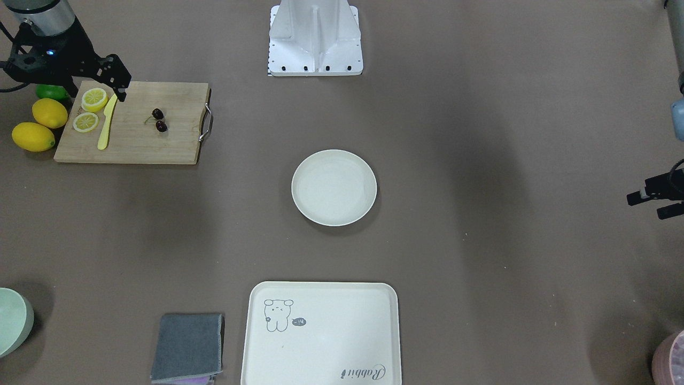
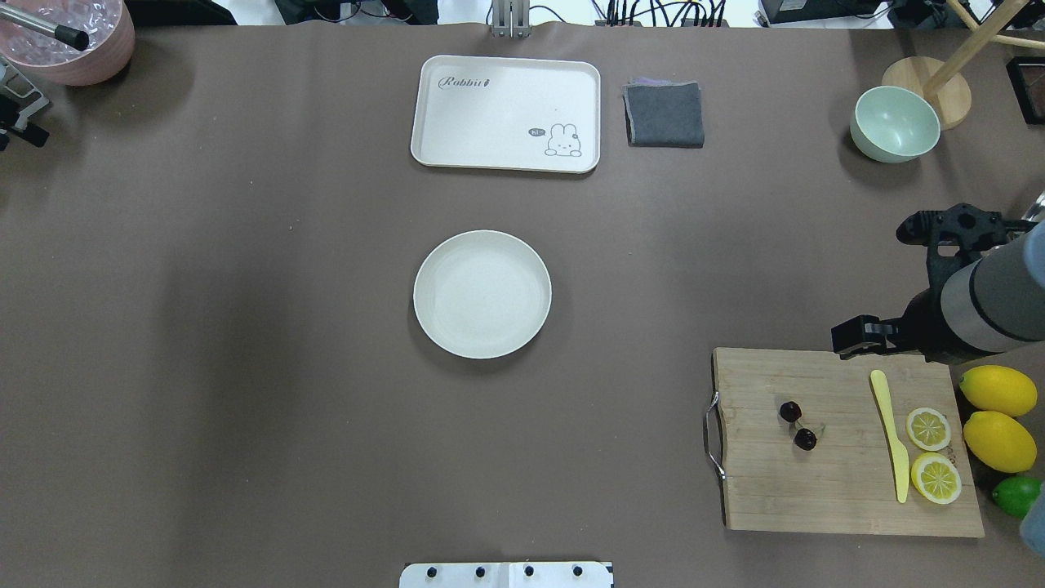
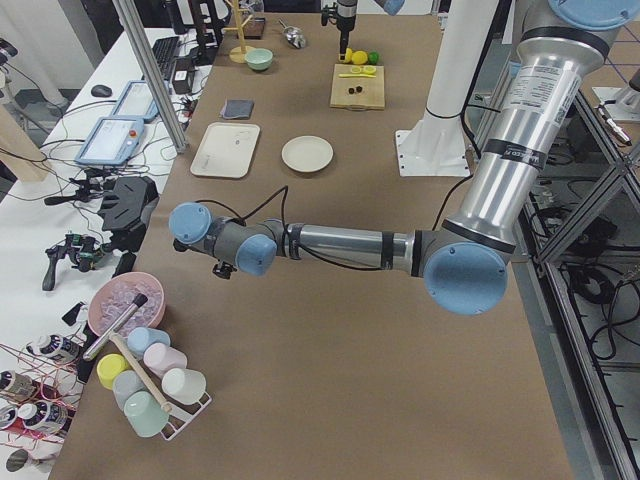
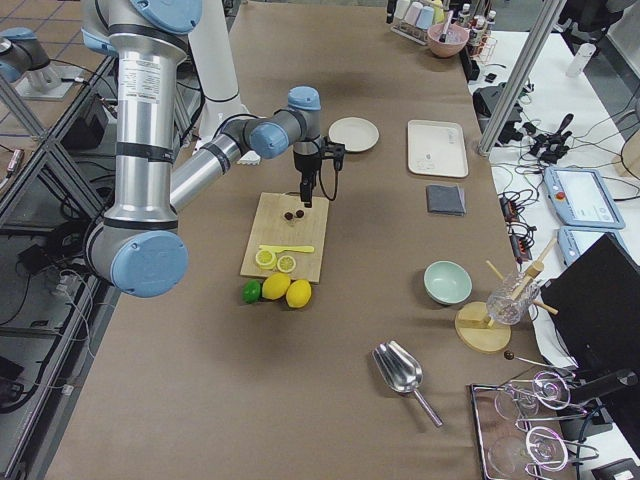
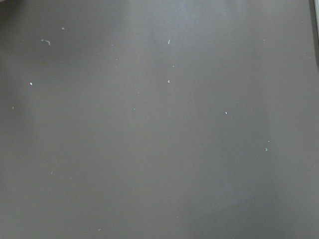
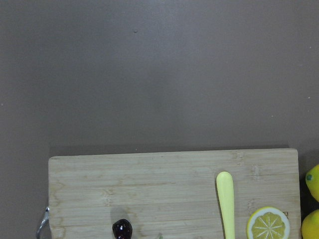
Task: Place red cherry on plate
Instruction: 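Move the right gripper over the cherries on the cutting board, then lower the right gripper and grasp the pair of dark red cherries by the stems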
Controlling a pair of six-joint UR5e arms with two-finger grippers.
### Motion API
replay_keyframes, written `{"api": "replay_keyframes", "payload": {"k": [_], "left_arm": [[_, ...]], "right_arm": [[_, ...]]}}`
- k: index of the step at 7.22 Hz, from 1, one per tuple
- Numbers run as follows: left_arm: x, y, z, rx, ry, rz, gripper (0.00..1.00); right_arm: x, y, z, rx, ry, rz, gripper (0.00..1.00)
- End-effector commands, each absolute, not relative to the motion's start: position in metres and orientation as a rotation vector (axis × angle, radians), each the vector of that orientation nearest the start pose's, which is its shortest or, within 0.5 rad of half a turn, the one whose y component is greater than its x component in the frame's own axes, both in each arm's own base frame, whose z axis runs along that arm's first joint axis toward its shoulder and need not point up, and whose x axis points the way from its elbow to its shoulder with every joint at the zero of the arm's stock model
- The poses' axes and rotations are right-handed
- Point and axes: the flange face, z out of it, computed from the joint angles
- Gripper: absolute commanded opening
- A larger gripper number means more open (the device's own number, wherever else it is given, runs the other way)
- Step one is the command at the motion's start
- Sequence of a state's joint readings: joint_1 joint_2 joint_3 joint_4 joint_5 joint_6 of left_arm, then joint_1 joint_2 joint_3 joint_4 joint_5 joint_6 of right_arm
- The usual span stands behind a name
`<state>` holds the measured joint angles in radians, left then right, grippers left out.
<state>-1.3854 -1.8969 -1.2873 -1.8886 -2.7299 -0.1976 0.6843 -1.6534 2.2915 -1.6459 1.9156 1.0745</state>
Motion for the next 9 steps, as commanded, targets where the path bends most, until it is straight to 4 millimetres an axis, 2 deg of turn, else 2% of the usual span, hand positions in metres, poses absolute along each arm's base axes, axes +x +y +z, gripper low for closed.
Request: {"api": "replay_keyframes", "payload": {"k": [1,3,4,5,6,7,9], "left_arm": [[0.078,-0.633,0.548,0.097,1.185,0.204,0.98],[0.078,-0.633,0.548,0.101,1.185,0.208,0.98],[0.078,-0.633,0.548,0.101,1.185,0.208,0.98],[0.078,-0.633,0.548,0.102,1.185,0.209,0.98],[0.078,-0.633,0.547,0.105,1.185,0.211,0.98],[0.079,-0.631,0.549,0.104,1.185,0.213,0.98],[0.08,-0.632,0.548,0.103,1.186,0.214,0.98]], "right_arm": [[-0.293,-0.321,0.391,0.057,-0.589,0.092,0.99],[-0.317,-0.304,0.397,0.072,-0.556,0.083,0.98],[-0.327,-0.295,0.396,0.078,-0.597,0.09,0.98],[-0.337,-0.282,0.407,0.099,-0.627,0.099,0.98],[-0.345,-0.28,0.427,0.116,-0.641,0.108,0.98],[-0.343,-0.277,0.438,0.118,-0.646,0.104,0.96],[-0.351,-0.278,0.45,0.12,-0.626,0.107,0.94]]}}
